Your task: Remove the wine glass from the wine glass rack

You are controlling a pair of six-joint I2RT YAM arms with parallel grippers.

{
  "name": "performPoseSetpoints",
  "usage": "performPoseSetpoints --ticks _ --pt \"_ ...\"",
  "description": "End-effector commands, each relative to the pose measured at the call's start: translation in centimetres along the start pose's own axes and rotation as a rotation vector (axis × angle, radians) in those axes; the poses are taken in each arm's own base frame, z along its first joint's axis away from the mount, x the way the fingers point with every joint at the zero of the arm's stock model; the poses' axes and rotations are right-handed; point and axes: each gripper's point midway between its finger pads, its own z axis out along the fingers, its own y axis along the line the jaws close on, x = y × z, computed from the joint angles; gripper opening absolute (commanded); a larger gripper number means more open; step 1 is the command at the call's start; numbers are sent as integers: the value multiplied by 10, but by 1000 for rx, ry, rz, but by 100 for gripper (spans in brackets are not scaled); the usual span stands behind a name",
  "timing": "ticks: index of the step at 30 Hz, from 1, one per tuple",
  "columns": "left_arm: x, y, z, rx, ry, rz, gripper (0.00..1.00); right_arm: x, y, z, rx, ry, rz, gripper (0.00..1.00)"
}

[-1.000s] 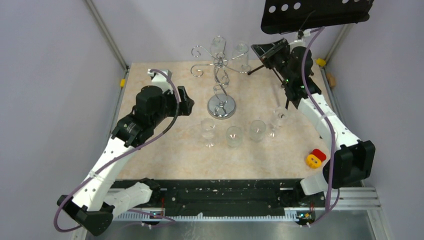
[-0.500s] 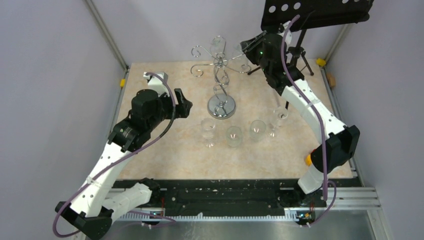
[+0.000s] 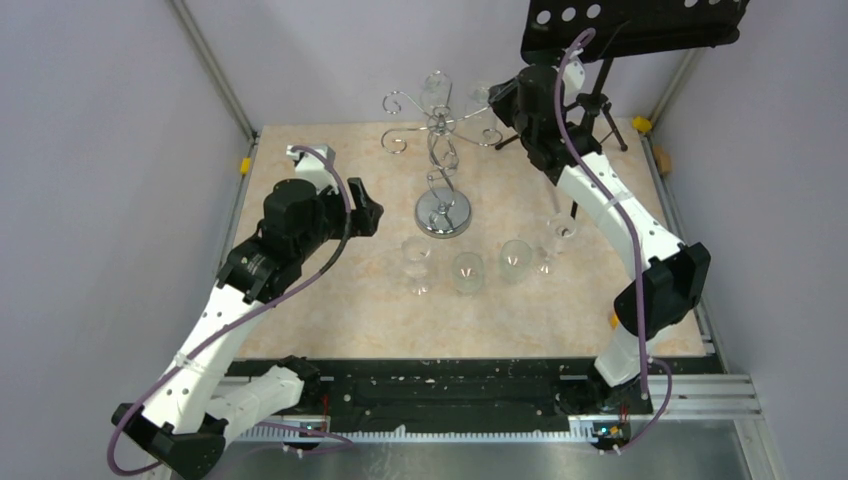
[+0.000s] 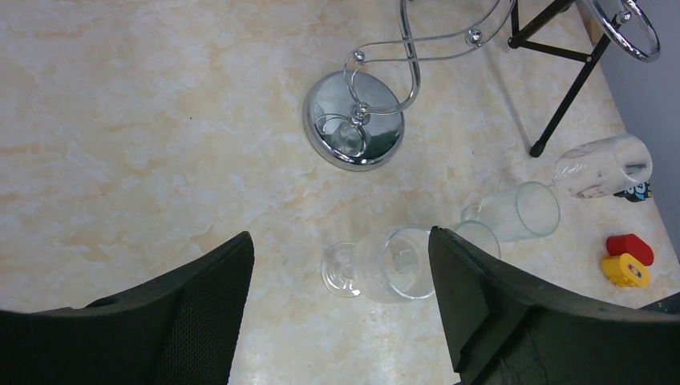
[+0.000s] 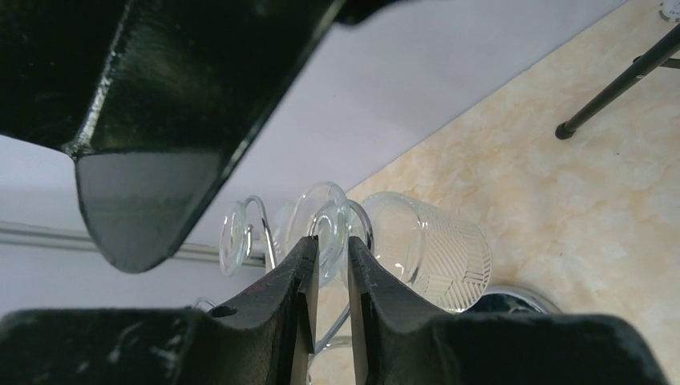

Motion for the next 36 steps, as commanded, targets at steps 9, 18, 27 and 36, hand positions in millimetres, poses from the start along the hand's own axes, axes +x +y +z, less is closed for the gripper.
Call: performPoseSetpoints --ticks 9,18,27,36 --pt "-11 -2 -5 21 -53 -15 83 8 13 11 -19 12 43 25" --pt "-12 -1 -7 22 -58 -17 83 10 29 6 -108 13 166 24" --pt "-12 1 -9 20 -59 -16 83 20 32 10 -138 38 228 23" --pt "-12 2 -13 17 -67 -19 83 12 26 6 -141 -25 289 8"
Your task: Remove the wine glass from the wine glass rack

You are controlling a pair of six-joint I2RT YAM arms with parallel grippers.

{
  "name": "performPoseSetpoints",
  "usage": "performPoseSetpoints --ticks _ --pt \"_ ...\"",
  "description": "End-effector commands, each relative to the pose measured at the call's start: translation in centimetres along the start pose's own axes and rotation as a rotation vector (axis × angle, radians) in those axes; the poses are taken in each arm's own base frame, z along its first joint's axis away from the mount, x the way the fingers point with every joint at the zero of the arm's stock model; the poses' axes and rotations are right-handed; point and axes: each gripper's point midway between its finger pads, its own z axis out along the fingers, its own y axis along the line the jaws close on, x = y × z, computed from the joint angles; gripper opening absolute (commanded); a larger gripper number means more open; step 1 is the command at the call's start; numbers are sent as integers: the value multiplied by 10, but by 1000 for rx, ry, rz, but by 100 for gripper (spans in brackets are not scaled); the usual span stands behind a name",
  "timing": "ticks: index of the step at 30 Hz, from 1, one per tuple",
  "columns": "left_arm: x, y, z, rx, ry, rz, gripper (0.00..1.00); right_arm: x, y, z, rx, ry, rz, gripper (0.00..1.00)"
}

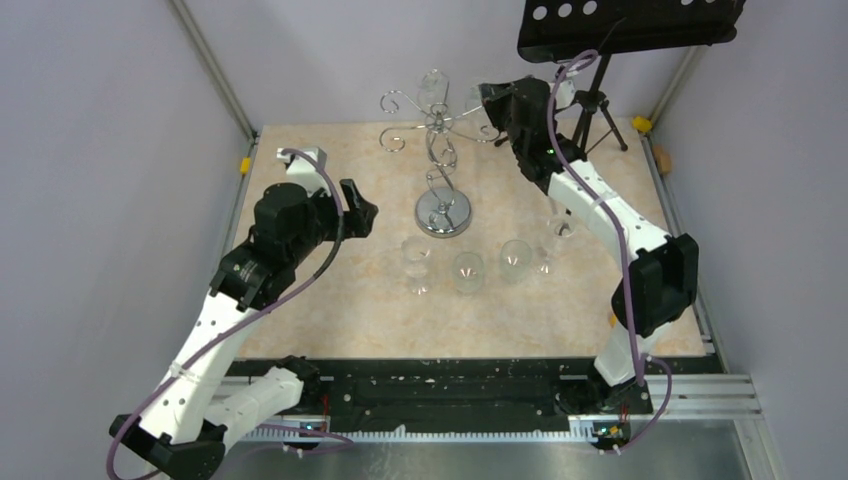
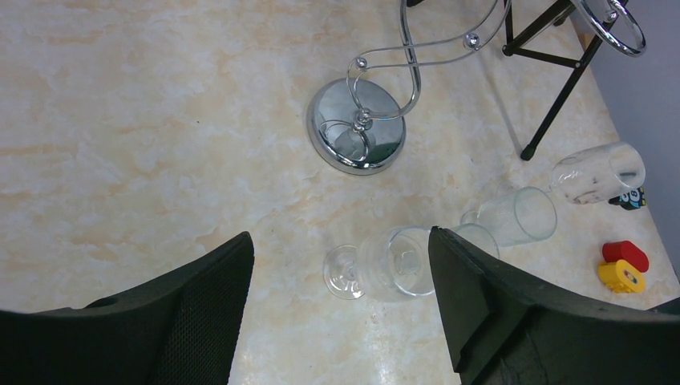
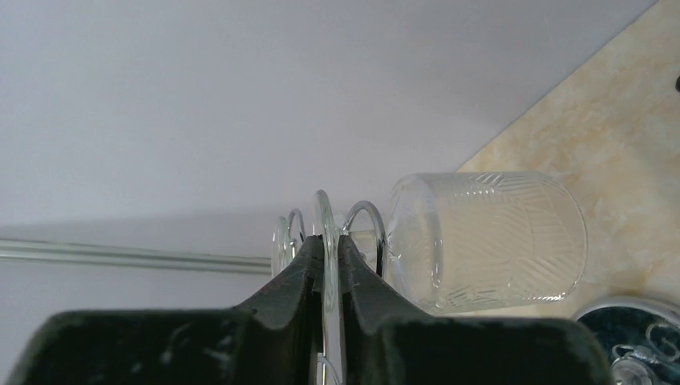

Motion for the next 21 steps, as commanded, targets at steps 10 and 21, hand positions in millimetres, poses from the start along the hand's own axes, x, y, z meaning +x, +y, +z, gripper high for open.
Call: performPoseSetpoints --ticks 10,21 --pt "-9 -3 -7 22 -44 -15 83 -35 35 -45 -151 -112 82 0" --pt "-9 -4 -9 29 -43 -17 83 -52 48 -62 -236 -164 132 0"
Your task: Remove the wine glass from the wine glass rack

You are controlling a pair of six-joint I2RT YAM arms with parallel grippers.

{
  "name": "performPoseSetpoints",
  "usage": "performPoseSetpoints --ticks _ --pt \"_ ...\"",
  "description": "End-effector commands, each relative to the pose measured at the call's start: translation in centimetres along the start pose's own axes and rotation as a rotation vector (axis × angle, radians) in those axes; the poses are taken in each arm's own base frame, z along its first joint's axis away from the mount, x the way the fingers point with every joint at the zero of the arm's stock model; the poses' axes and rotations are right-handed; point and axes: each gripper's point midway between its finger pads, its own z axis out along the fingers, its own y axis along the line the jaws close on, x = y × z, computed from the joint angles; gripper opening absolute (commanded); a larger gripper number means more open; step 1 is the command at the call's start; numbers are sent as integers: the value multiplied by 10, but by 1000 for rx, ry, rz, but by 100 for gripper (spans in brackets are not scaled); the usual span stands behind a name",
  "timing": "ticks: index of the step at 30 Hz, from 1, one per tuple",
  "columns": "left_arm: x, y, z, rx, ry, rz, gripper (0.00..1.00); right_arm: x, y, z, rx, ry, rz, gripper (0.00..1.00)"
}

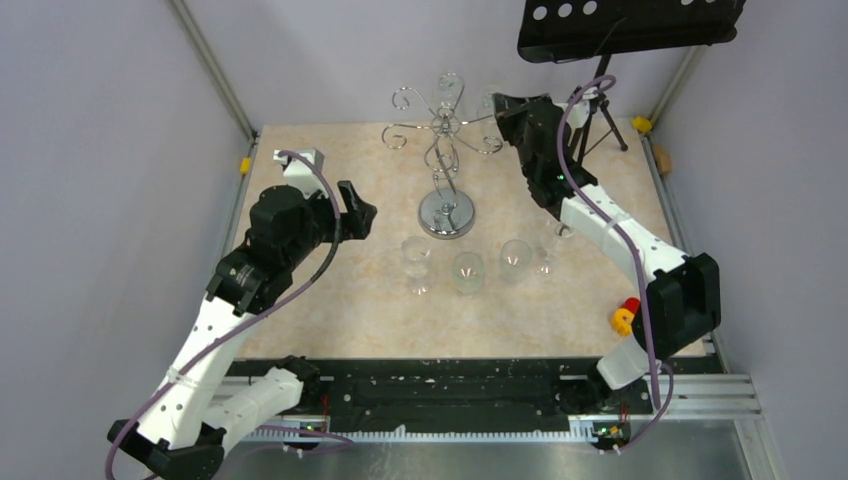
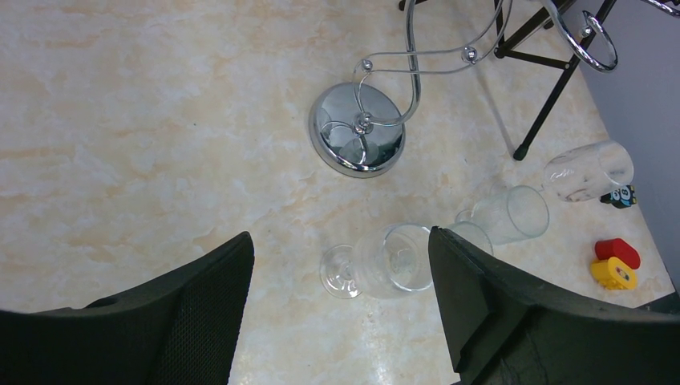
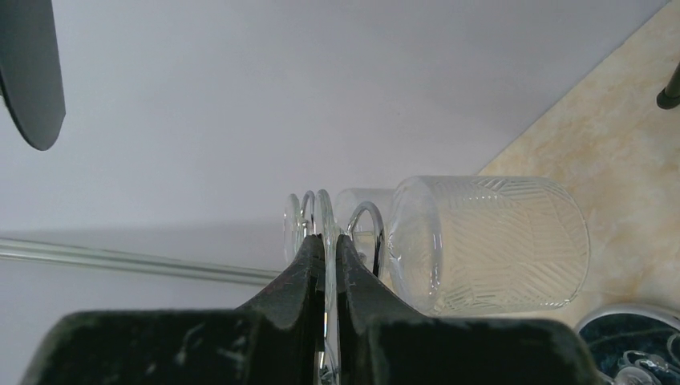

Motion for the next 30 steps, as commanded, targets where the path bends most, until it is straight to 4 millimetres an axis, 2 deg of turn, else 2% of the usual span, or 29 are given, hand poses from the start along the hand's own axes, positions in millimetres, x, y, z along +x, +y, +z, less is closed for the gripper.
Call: performPoseSetpoints --ticks 1,15,22,30 --pt "-6 -2 -3 15 -29 -15 83 -34 62 -24 -180 -84 98 0" --pt "-4 -2 -2 18 -25 -13 83 -53 64 -39 -194 -139 99 0" --pt "-5 -3 -2 20 -27 -15 83 -43 68 -46 -196 -64 104 0" --pt "-5 -2 -2 19 -29 -12 83 -25 68 -41 -216 9 107 0"
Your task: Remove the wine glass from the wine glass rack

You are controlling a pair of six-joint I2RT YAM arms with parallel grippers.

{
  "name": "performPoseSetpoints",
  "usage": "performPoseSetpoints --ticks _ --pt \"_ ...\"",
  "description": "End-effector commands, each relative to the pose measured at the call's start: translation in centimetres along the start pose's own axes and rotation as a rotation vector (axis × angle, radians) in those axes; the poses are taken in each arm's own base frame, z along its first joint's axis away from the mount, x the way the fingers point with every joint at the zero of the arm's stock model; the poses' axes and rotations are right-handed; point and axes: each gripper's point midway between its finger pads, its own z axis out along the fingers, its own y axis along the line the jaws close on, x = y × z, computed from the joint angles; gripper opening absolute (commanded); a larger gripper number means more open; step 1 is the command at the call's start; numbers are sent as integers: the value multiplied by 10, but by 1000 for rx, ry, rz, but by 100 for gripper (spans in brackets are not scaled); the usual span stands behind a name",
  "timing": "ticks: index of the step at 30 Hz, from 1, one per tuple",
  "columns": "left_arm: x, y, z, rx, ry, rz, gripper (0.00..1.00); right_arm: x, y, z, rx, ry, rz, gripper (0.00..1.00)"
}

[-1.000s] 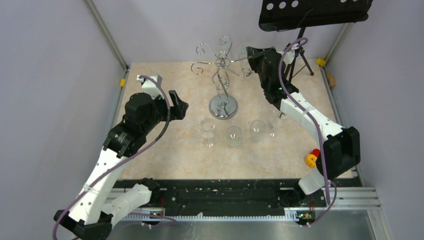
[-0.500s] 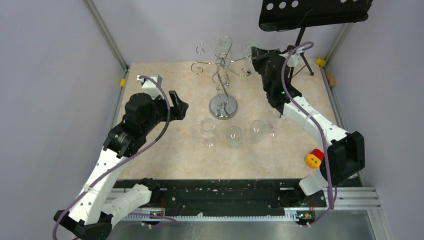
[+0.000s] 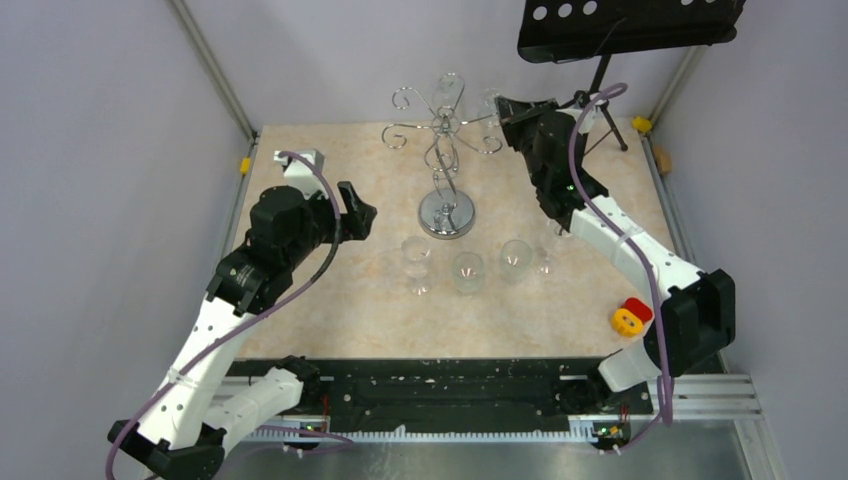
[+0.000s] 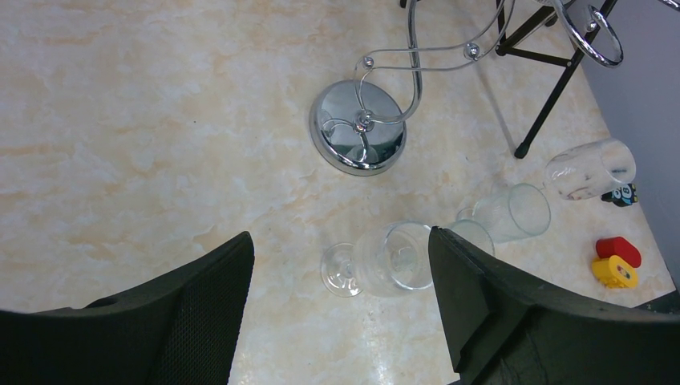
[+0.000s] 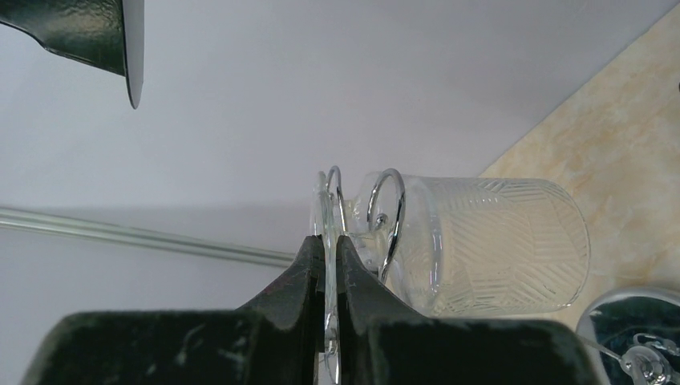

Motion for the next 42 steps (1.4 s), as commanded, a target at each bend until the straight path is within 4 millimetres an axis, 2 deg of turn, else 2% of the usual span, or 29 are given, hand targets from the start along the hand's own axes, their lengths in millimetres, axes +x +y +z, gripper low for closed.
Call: performPoseSetpoints --ticks 1,13,28,42 --pt "-7 -3 -3 16 -34 -11 83 -14 60 -13 -171 -1 81 0" --pt "-9 -4 -6 24 -35 -8 83 0 62 4 -197 27 77 0" --pt "-10 -3 -10 18 -42 -7 83 -8 80 10 -296 -30 98 0" --pt "-10 -3 -13 18 -46 -10 83 -20 81 11 -313 -84 83 0"
